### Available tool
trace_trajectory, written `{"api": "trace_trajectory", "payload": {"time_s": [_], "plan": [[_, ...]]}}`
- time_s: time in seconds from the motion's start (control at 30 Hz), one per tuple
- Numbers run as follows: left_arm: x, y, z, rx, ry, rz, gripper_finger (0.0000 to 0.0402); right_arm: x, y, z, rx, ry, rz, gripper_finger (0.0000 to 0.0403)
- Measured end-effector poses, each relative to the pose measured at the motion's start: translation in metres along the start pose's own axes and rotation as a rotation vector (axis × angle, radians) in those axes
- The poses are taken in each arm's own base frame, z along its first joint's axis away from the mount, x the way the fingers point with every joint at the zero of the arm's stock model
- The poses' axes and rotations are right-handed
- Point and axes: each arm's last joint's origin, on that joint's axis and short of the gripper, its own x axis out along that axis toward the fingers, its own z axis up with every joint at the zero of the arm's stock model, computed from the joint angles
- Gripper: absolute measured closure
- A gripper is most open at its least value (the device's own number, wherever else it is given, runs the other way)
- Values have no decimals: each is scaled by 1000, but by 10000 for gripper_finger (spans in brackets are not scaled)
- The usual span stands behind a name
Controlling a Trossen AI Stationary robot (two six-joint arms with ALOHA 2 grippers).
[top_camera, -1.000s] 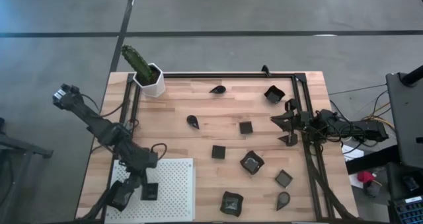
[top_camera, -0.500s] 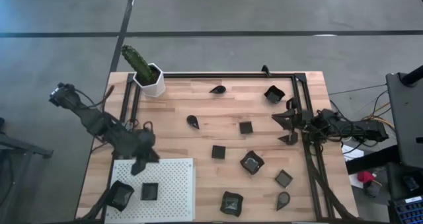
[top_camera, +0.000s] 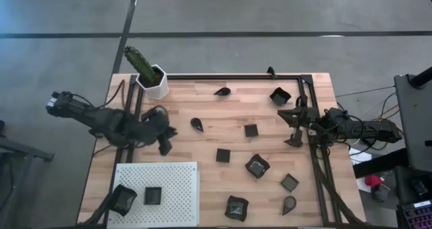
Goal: Pick & Place Mini shaped plates
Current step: Put the drop-shaped plate on the shelf
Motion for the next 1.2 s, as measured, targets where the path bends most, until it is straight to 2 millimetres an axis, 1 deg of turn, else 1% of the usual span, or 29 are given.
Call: {"api": "trace_trajectory", "payload": {"time_s": [0.13, 0.27, 0.43, 0.53, 0.7, 0.93, 1.03, 1.1, 1.2], "plan": [[21, 7, 7, 71, 40, 86, 337, 8, 2, 0, -31, 60, -7, 369], [41, 12, 11, 145, 122, 111, 337, 15, 4, -1, -31, 108, -6, 369], [65, 16, 15, 222, 178, 165, 337, 22, 5, 2, -29, 141, -4, 369], [79, 16, 15, 283, 205, 176, 337, 25, 6, 4, -33, 153, -4, 369], [105, 14, 17, 372, 240, 142, 337, 27, 7, 5, -40, 163, -2, 369], [143, 21, 12, 432, 326, 169, 337, 28, 7, 5, -45, 166, -2, 369], [160, 22, 8, 464, 336, 129, 337, 27, 7, 4, -47, 175, -1, 369], [168, 23, 5, 481, 353, 94, 337, 27, 7, 3, -50, 185, -1, 369], [178, 26, 1, 508, 391, 94, 337, 27, 7, 2, -63, 186, 1, 369]]}}
